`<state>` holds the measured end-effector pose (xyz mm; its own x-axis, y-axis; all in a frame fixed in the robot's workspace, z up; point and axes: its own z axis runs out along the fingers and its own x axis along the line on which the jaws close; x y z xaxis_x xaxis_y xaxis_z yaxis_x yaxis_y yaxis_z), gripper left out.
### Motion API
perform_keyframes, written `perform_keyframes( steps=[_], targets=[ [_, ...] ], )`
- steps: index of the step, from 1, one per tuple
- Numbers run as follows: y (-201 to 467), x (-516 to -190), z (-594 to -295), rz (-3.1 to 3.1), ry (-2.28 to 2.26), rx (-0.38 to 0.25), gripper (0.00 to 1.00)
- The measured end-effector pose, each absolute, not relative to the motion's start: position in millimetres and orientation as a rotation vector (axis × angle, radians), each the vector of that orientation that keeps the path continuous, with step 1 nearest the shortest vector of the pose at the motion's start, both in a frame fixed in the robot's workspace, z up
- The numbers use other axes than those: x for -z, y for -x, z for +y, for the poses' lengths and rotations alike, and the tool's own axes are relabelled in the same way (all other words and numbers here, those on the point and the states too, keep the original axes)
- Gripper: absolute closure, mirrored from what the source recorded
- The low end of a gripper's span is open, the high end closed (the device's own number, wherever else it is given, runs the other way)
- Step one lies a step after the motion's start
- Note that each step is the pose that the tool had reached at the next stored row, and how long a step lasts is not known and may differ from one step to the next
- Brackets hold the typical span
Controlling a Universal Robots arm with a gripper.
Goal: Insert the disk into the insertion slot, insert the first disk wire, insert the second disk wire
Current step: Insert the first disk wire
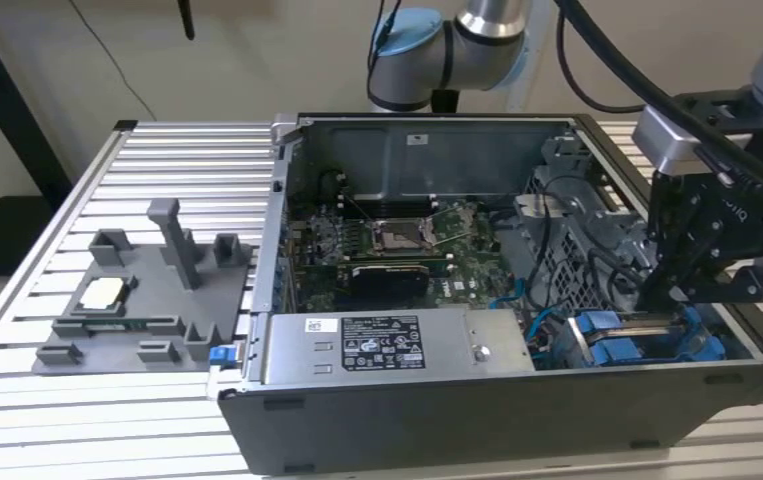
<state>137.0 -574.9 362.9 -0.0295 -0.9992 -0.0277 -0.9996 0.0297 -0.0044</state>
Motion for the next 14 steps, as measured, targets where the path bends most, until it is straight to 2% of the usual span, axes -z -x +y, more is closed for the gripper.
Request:
perform_keyframes(
  steps=[14],
  targets=[
    [-137.0, -360.1, -571.1, 2.237, 2.172, -0.023, 0.81]
  ],
)
